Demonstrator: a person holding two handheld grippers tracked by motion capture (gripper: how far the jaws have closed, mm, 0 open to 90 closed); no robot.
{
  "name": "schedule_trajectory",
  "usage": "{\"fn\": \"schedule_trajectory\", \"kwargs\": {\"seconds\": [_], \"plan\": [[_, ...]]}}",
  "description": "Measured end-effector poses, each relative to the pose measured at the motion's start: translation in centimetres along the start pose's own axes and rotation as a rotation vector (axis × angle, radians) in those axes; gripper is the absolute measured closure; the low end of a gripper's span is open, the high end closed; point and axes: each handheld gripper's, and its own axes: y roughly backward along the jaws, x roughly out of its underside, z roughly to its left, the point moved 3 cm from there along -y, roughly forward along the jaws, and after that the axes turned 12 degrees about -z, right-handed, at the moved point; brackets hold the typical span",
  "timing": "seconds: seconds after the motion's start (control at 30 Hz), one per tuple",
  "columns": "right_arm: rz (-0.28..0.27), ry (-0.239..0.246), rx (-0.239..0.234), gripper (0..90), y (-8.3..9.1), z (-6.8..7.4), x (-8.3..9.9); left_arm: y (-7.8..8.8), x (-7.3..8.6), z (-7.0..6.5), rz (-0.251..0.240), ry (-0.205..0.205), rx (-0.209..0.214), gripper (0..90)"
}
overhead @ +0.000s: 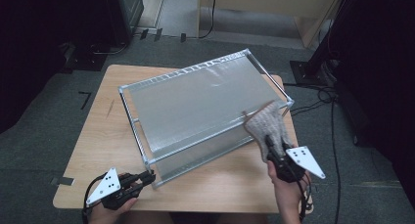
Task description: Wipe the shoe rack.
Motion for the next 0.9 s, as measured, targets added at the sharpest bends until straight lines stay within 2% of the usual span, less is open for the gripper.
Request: {"fn": "schedule_trajectory", "kwargs": {"seconds": [0.13,0.23,0.33,0.43,0.47,0.53,0.63,0.73,0.8,0.9], "plan": [[0.066,-0.032,0.122,66.0,0.1,-3.4,2.1,0.0,0.0,0.0,-0.001,0.000,0.000,80.6],[0.158,-0.051,0.175,66.2,-0.4,-4.6,4.6,-0.1,0.0,0.1,-0.001,0.000,-0.001,80.6],[0.210,-0.059,0.134,66.1,-1.1,-4.0,6.1,-0.1,0.0,0.1,-0.002,0.003,-0.002,80.6],[0.223,0.001,0.049,65.9,-2.5,-2.4,6.4,-0.1,0.1,0.1,-0.006,0.008,-0.004,80.5],[0.228,0.014,0.035,65.9,-3.0,-2.2,6.5,-0.1,0.1,0.1,-0.008,0.012,-0.003,80.5],[0.249,0.016,0.008,65.8,-4.4,-1.9,6.7,-0.1,0.1,0.1,-0.008,0.013,-0.002,80.4],[0.282,0.008,0.006,65.7,-6.9,-2.2,7.3,-0.1,0.1,0.1,-0.006,0.010,-0.004,80.4],[0.319,0.000,0.035,65.6,-9.1,-3.3,8.0,0.0,0.1,0.1,-0.005,0.006,-0.004,80.5],[0.363,-0.005,0.056,65.5,-9.9,-3.7,8.5,0.0,0.1,0.1,-0.006,0.008,-0.005,80.5],[0.419,0.002,0.043,65.6,-10.6,-3.6,9.4,-0.1,0.2,0.1,-0.011,0.019,-0.003,80.4]]}}
